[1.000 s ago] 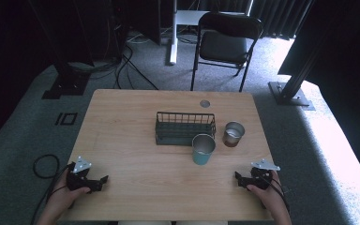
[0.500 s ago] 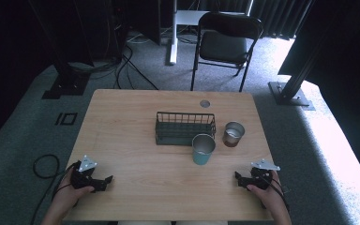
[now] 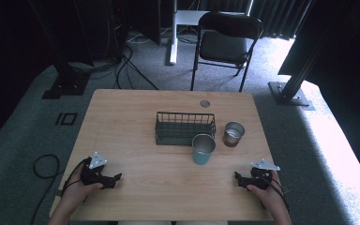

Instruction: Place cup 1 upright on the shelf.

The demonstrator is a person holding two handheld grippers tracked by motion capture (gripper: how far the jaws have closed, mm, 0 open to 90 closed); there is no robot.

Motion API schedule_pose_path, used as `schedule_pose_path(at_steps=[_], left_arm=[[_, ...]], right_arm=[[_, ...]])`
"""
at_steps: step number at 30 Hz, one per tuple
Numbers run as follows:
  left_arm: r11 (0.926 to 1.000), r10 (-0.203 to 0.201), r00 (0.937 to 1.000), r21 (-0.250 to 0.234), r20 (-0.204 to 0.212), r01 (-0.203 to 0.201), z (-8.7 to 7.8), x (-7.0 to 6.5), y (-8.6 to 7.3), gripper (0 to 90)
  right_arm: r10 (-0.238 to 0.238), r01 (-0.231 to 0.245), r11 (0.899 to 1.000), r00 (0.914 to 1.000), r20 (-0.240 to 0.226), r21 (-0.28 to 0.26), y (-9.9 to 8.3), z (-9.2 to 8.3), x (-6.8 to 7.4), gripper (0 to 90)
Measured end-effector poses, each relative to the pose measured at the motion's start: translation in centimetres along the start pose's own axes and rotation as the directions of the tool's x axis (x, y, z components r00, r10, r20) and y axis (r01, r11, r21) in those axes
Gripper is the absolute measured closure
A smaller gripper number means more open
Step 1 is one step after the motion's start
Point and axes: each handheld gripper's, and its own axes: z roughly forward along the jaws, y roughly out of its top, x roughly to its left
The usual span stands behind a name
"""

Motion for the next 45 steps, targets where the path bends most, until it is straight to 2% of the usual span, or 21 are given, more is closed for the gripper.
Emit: schedule_pose_path(at_steps=[9, 18, 24, 34, 45], left_arm=[[0.9992, 0.040, 0.9983, -0.002, 0.042, -0.040, 0.6, -1.2, 1.4, 2.2], [0.9966, 0.081, 0.9931, -0.018, 0.084, -0.080, 1.6, -2.7, 2.9, 2.2], [0.9941, 0.108, 0.9895, -0.022, 0.096, -0.106, 2.1, -3.4, 3.6, 2.2], [0.9866, 0.162, 0.9777, -0.036, 0.133, -0.159, 3.1, -5.0, 5.0, 2.2], [0.9834, 0.179, 0.9672, -0.066, 0.181, -0.169, 4.4, -6.3, 6.1, 2.2]], right_arm=[[0.001, -0.001, 1.000, 1.0000, 0.000, 0.000, 0.0, 0.0, 0.0, 11.0], [0.001, -0.001, 1.000, 1.0000, -0.001, 0.000, 0.0, 0.0, 0.0, 11.1], [0.000, 0.000, 1.000, 1.0000, 0.000, 0.001, 0.0, 0.0, 0.0, 11.1], [0.004, -0.004, 1.000, 1.0000, -0.001, 0.002, 0.0, 0.0, 0.0, 11.0], [0.004, -0.004, 1.000, 1.0000, -0.001, 0.002, 0.0, 0.0, 0.0, 11.0]])
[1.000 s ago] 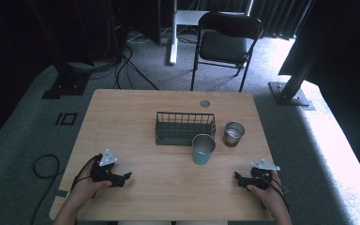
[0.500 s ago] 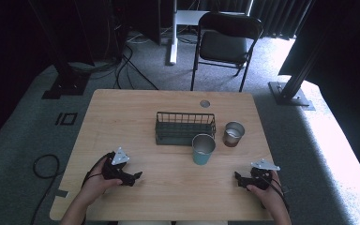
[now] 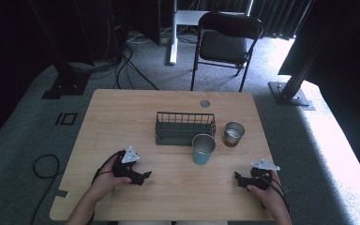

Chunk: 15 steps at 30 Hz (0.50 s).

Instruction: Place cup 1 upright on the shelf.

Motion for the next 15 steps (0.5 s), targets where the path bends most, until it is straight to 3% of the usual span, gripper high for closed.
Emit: schedule_pose_path(at_steps=[15], left_arm=[[0.9967, 0.058, 0.9972, -0.059, 0.048, -0.055, 1.5, -1.6, 2.7, 2.2]], right_arm=[[0.000, 0.000, 1.000, 1.0000, 0.000, 0.000, 0.0, 0.0, 0.0, 11.0]])
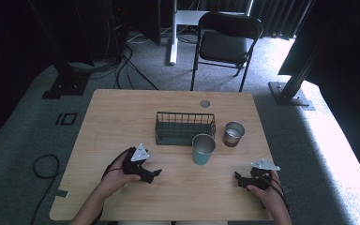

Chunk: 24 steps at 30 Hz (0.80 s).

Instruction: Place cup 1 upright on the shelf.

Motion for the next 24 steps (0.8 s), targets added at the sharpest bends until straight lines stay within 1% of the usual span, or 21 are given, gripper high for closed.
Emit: schedule_pose_path(at_steps=[5, 11, 17, 18, 20, 21, 22, 24], left_arm=[[0.9996, 0.028, 0.9995, 0.002, 0.014, -0.028, 0.8, -0.5, 0.8, 2.2], [0.9992, 0.038, 0.9985, -0.012, 0.041, -0.037, 1.8, -0.9, 1.5, 2.2], [0.9982, 0.053, 0.9968, -0.030, 0.059, -0.052, 2.8, -1.4, 2.6, 2.2], [0.9982, 0.053, 0.9968, -0.030, 0.059, -0.052, 2.8, -1.4, 2.6, 2.2], [0.9981, 0.048, 0.9960, -0.042, 0.076, -0.045, 3.4, -1.7, 3.1, 2.2], [0.9980, 0.048, 0.9960, -0.044, 0.075, -0.045, 3.5, -1.8, 3.2, 2.2], [0.9977, 0.055, 0.9958, -0.044, 0.073, -0.052, 3.7, -1.9, 3.3, 2.2], [0.9969, 0.063, 0.9948, -0.052, 0.081, -0.058, 4.0, -2.0, 3.7, 2.2]], right_arm=[[0.000, 0.000, 1.000, 1.0000, 0.000, 0.000, 0.0, 0.0, 0.0, 11.0], [-0.001, 0.001, 1.000, 1.0000, 0.000, 0.000, 0.0, 0.0, 0.0, 11.0], [-0.001, 0.001, 1.000, 1.0000, 0.000, 0.000, 0.0, 0.0, 0.0, 11.0], [-0.001, 0.001, 1.000, 1.0000, 0.000, 0.000, 0.0, 0.0, 0.0, 11.0], [-0.001, 0.001, 1.000, 1.0000, 0.000, -0.001, 0.0, 0.0, 0.0, 11.0], [-0.001, 0.001, 1.000, 1.0000, 0.000, 0.000, 0.0, 0.0, 0.0, 11.0], [-0.001, 0.001, 1.000, 1.0000, 0.000, 0.000, 0.0, 0.0, 0.0, 11.0], [-0.001, 0.001, 1.000, 1.0000, 0.000, -0.001, 0.0, 0.0, 0.0, 11.0]])
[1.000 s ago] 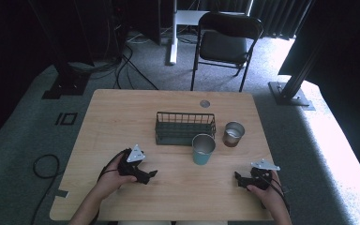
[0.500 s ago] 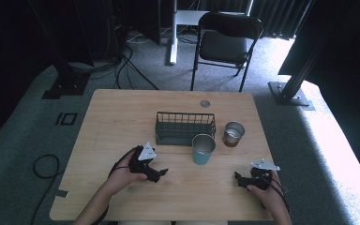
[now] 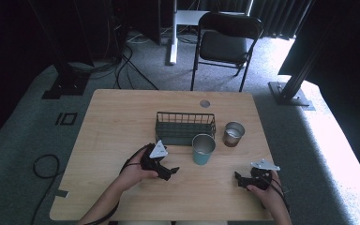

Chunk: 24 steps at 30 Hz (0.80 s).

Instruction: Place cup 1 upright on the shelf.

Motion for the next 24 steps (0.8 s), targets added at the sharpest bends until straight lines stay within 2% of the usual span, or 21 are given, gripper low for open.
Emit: schedule_pose_path(at_steps=[17, 24], left_arm=[[0.9969, 0.057, 0.9979, -0.055, 0.031, -0.055, 3.0, -1.4, 3.4, 2.2], [0.9958, 0.030, 0.9988, -0.087, 0.039, -0.026, 4.3, -1.4, 4.2, 2.3]], right_arm=[[0.000, 0.000, 1.000, 1.0000, 0.000, 0.000, 0.0, 0.0, 0.0, 11.0], [0.001, -0.001, 1.000, 1.0000, 0.000, 0.000, 0.0, 0.0, 0.0, 11.0]])
